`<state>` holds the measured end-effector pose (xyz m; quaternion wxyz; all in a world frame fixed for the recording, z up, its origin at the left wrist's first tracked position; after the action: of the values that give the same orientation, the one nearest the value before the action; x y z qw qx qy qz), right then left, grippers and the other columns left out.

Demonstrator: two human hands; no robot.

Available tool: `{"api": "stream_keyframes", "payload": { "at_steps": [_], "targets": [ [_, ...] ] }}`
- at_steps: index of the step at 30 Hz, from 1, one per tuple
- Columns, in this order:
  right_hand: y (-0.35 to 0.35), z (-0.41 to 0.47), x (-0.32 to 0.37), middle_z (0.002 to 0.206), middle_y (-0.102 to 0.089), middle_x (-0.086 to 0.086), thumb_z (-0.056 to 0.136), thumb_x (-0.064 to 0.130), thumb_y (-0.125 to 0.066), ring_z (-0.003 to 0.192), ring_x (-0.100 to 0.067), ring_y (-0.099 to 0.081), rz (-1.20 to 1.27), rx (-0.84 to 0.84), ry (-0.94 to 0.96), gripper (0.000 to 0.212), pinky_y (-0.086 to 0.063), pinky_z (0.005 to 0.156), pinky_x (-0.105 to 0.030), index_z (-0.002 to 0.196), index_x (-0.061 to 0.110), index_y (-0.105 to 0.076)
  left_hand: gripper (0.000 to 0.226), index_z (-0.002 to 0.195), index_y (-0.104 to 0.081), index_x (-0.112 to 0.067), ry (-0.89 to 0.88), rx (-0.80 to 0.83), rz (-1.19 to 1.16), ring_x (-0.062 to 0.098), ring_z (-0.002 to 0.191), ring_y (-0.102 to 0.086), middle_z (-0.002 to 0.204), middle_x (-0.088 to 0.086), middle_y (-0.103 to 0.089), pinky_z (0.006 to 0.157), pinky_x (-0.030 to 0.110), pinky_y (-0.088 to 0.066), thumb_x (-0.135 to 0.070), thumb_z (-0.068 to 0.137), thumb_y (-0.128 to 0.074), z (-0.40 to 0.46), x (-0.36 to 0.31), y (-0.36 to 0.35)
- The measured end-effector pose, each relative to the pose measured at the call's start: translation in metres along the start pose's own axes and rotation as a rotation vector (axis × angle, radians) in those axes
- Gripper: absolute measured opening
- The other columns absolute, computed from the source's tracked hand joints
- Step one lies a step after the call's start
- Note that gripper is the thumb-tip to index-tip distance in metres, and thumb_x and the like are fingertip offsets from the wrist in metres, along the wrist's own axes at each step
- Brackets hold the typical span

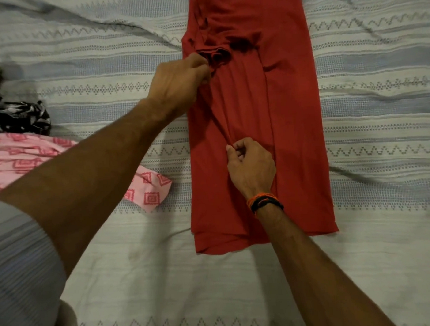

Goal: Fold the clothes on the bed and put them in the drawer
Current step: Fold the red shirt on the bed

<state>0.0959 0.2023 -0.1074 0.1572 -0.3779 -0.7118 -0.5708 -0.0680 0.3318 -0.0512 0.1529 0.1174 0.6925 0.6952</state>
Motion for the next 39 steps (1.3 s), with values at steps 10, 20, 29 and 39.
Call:
{"api": "stream_keyframes", "payload": {
  "at_steps": [10,20,29,39],
  "targets": [
    [0.001,0.001,-0.005,0.077,-0.064,0.013,0.09,0.037,-0.065,0.072,-0.006,-0.061,0.022,-0.001,0.014,0.012,-0.046,0.067,-0.025,0.084,0.028,-0.063,0.039,0.11,-0.071,-0.026,-0.147,0.264,-0.02,0.03,0.105,-0.06,0.119,0.0,-0.062,0.071,0.035,-0.039,-0.013,0.073,-0.074,0.014,-0.002,0.002],
    [0.001,-0.001,-0.001,0.077,-0.064,0.012,0.09,0.035,-0.067,0.073,-0.007,-0.061,0.032,-0.013,0.002,0.01,-0.05,0.07,-0.029,0.084,0.028,-0.062,0.018,0.095,-0.077,-0.025,-0.03,0.211,-0.143,0.026,0.095,-0.066,0.1,-0.001,-0.073,0.079,0.041,-0.052,-0.021,0.078,-0.077,0.017,0.003,0.004],
    [0.002,0.001,-0.003,0.075,-0.063,0.013,0.088,0.035,-0.068,0.073,-0.007,-0.062,0.024,-0.005,0.007,0.012,-0.05,0.07,-0.028,0.081,0.029,-0.061,0.019,0.103,-0.063,-0.018,-0.051,0.362,-0.125,0.03,0.09,-0.061,0.086,-0.001,-0.061,0.076,0.037,-0.045,-0.016,0.085,-0.071,0.04,-0.009,0.006],
    [0.0,-0.002,-0.006,0.076,-0.063,0.012,0.088,0.034,-0.069,0.07,-0.005,-0.06,0.043,-0.045,0.041,0.01,-0.048,0.065,-0.028,0.082,0.028,-0.063,0.017,0.089,-0.077,-0.021,-0.039,0.39,-0.11,0.024,0.089,-0.067,0.089,0.0,-0.075,0.078,0.039,-0.053,-0.013,0.074,-0.08,0.04,-0.003,0.002]
  ]
}}
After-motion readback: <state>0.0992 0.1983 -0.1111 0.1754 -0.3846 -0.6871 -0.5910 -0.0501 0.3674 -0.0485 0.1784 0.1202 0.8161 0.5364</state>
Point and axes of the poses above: each hand's wrist, its own z-axis towards the middle knuckle, its own y-axis out of the back of the hand, x = y × z, the point moved 4 cm from there along z, towards the middle knuckle
